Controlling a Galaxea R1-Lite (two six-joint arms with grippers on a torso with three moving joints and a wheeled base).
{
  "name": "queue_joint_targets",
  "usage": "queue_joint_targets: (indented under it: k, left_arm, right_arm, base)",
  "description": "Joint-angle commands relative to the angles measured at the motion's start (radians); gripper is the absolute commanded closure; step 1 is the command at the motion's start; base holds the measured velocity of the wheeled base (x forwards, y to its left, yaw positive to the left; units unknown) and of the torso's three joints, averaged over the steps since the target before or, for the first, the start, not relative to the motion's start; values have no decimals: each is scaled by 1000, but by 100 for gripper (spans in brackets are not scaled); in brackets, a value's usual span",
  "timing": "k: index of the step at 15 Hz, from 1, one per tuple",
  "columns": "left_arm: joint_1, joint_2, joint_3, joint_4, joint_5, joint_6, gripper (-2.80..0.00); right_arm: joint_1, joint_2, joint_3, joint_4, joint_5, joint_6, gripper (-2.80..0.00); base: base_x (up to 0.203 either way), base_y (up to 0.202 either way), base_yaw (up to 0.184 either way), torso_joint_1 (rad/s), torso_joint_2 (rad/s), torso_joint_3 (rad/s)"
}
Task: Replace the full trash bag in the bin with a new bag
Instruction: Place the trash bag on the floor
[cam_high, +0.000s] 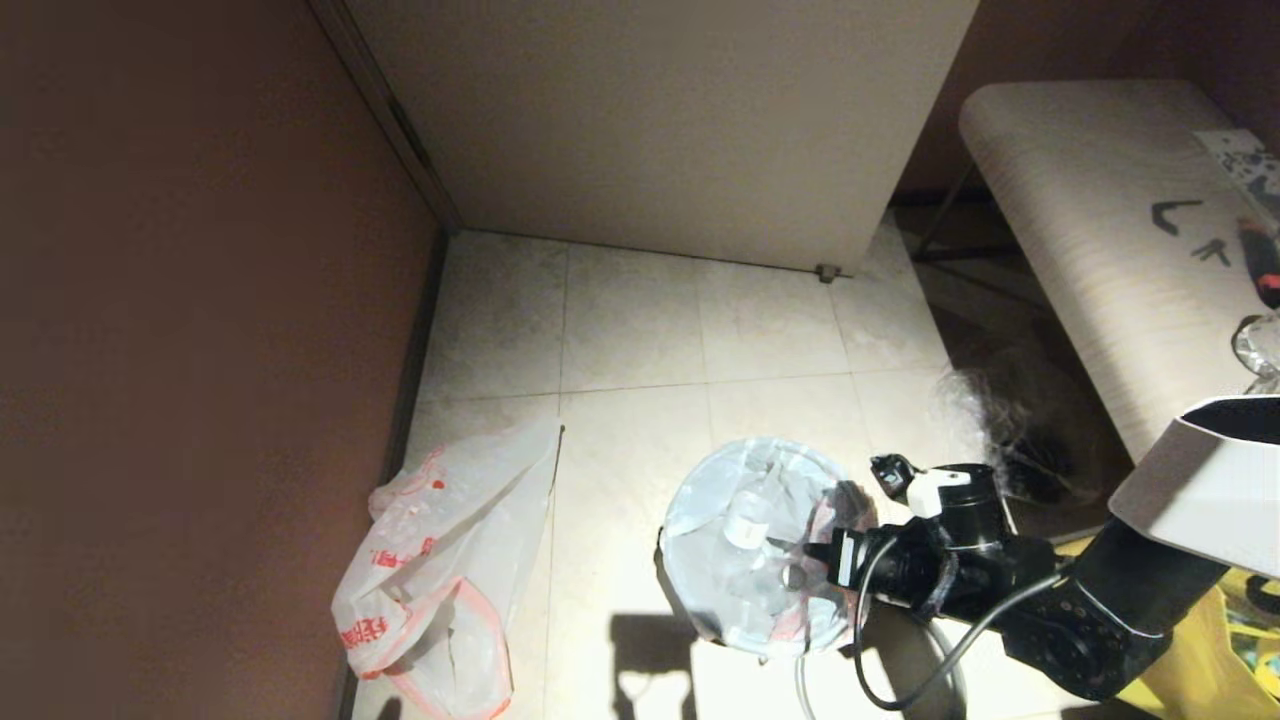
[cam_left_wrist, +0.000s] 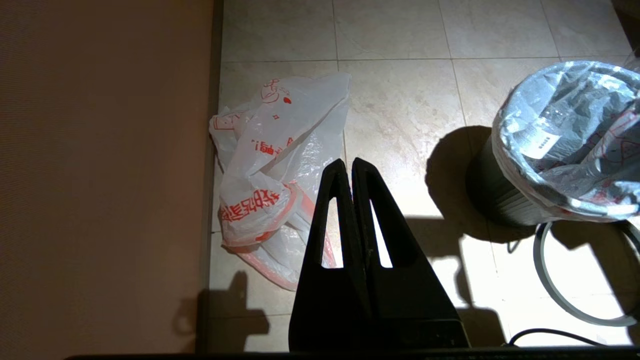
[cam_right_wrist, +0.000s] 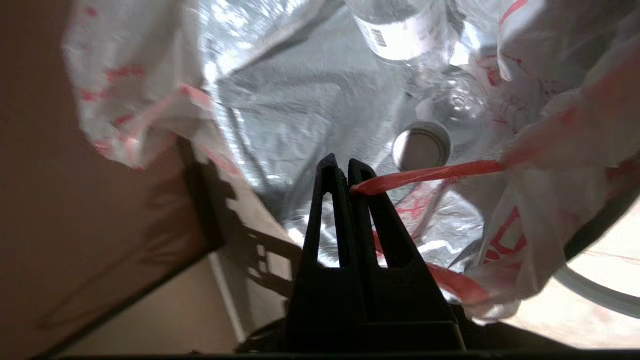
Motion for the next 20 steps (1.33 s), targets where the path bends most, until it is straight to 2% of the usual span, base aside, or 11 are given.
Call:
queue_joint_targets:
  k: [1, 6, 7, 9, 13, 16, 20]
  left_arm:
    - [0, 1, 0, 0, 0, -1, 0]
    - [0, 1, 0, 0, 0, -1, 0]
    - [0, 1, 0, 0, 0, -1, 0]
    - [-1, 1, 0, 0, 1, -1, 0]
    - [0, 1, 0, 0, 0, -1, 0]
    - [0, 1, 0, 0, 1, -1, 0]
    - [0, 1, 0, 0, 1, -1, 0]
  right_arm:
    - [2, 72, -14, -5, -14, -11, 0]
    - [8, 226, -121, 6, -96, -135, 0]
    - [10, 248, -160, 40, -115, -163, 0]
    - [12, 312, -320, 138, -155, -232, 0]
    - [14, 451, -570, 361, -223, -316, 0]
    - [20, 418, -550, 376, -235, -325, 0]
    - [17, 202, -370, 336, -225, -290, 0]
  base:
    - [0, 0, 0, 0, 0, 0]
    - [0, 0, 0, 0, 0, 0]
    - [0, 0, 0, 0, 0, 0]
    - [0, 0, 0, 0, 0, 0]
    - [0, 0, 0, 0, 0, 0]
    - [0, 0, 0, 0, 0, 0]
    - [0, 0, 0, 0, 0, 0]
